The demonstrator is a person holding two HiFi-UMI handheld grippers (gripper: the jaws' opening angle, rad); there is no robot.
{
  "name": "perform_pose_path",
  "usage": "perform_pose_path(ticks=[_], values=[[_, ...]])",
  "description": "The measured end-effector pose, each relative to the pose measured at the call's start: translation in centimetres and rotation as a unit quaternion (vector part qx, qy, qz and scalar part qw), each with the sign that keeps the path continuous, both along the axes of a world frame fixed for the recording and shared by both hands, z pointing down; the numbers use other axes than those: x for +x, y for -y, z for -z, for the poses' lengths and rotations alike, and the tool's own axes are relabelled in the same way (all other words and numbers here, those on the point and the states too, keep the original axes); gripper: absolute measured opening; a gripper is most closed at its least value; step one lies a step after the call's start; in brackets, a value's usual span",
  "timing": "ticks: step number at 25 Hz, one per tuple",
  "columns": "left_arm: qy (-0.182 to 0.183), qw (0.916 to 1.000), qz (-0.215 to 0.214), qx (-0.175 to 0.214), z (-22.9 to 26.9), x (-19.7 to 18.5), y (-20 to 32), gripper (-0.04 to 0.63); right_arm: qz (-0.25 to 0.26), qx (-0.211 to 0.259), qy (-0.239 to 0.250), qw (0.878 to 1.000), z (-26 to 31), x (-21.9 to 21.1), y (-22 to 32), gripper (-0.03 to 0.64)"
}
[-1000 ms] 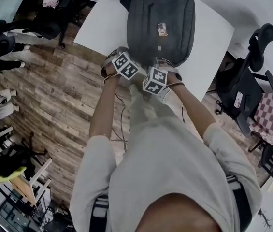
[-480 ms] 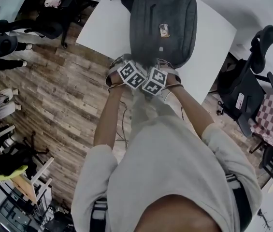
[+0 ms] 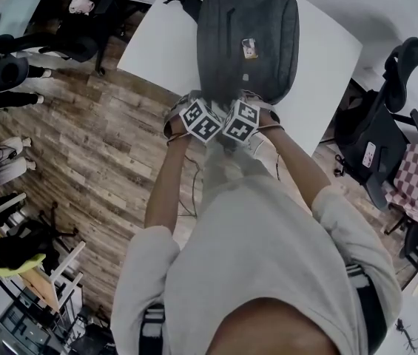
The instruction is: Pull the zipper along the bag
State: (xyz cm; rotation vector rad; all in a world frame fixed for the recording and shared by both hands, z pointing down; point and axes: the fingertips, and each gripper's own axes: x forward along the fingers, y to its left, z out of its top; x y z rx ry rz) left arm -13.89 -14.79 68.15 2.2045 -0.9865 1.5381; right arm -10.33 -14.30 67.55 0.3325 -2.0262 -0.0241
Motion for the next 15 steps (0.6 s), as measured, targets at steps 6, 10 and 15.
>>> perform_pose_path(ticks=[6,10,15], values=[[-0.014,0.9998,0.014,-0.003,0.3,0.7,-0.6,0.031,0.001,-0.005,0.008,1.000,0.2,-0.1,-0.2,0.084],[-0.028,0.9993,0.026,0.003,0.3,0.8,-0.7,0.031,0.007,-0.005,0.017,1.000,0.3,0.1,-0.2,0.089],[-0.089,0.9939,0.063,0.016,0.6,0.2,-0.9,0.032,0.006,-0.009,0.051,0.999,1.1,-0.1,-0.9,0.125]])
